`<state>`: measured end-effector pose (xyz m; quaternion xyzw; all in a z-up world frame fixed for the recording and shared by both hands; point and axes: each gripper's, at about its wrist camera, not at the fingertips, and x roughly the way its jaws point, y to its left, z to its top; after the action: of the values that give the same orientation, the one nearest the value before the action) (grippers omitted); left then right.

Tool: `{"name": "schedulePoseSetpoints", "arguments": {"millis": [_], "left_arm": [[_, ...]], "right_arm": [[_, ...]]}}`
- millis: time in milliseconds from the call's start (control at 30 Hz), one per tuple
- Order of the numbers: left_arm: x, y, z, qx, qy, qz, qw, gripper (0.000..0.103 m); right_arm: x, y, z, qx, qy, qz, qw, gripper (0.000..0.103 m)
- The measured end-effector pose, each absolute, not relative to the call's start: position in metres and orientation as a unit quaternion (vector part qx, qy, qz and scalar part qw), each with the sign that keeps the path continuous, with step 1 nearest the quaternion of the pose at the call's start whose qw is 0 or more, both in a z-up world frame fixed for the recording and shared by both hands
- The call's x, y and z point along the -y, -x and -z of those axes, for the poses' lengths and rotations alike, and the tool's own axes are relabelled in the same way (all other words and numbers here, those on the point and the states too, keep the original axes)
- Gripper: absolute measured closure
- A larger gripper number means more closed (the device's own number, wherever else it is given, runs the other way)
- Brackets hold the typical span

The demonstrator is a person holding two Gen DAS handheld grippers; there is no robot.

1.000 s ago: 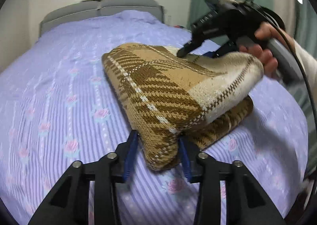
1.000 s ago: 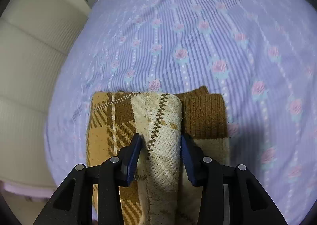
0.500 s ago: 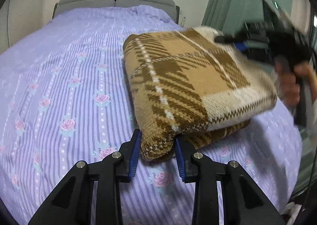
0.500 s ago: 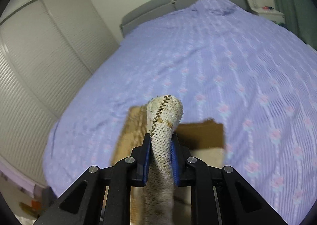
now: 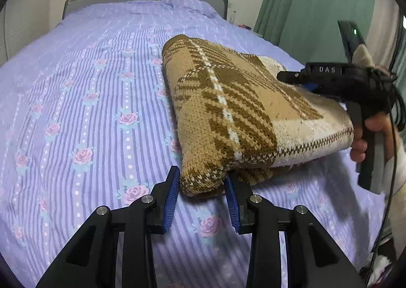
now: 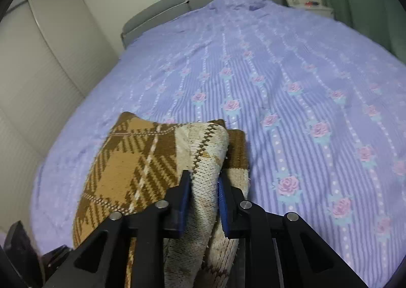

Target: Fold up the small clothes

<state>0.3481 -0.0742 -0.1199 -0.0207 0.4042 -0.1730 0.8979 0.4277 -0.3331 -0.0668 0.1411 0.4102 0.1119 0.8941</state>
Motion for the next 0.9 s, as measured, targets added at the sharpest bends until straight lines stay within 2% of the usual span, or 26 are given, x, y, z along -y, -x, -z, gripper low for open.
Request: {"name": "schedulePoseSetpoints", "arguments": {"millis": [33,100,133,333,533,667,800,900], "left_arm": [[0.075,-0.348,0.119,-0.401,0.010,0.173,0.900,0.068],[0.079,-0.343,0.119,-0.387,-0.019,0.175,0.905,0.068],[0.081,-0.341,0.118,-0.382,-0.029,0.176,0.907,0.068],[0.076,-0.331,0.117,-0.374,-0.023,0.195,0.907,0.068],[0.073,-0.320,0.116,-0.361,-0.034,0.220,0.906,0.068],[0.083,-0.321,0.116,-0.353,-0.061,0.214,0.909,0.068],[0.087,-0.324,0.109,-0.347,-0.059,0.193,0.916,0.075],[0.085,-0.324,0.109,-0.354,-0.048,0.181,0.916,0.076]], "right_arm": [[0.330,-0.425,0.064,-0.411,-0.131,-0.102,0.896,0.074],[0.325,-0.418,0.057,-0.413,-0.126,-0.075,0.899,0.059],[0.327,-0.412,0.055,-0.417,-0.129,-0.059,0.898,0.057],[0.322,-0.334,0.034,-0.368,-0.171,-0.026,0.914,0.051],[0.324,-0.304,0.060,-0.382,-0.226,-0.015,0.896,0.051],[0.330,-0.304,0.067,-0.384,-0.248,-0.020,0.889,0.055],[0.324,-0.302,0.063,-0.375,-0.223,-0.024,0.899,0.079],[0.321,-0.296,0.058,-0.352,-0.203,-0.024,0.914,0.087]]}}
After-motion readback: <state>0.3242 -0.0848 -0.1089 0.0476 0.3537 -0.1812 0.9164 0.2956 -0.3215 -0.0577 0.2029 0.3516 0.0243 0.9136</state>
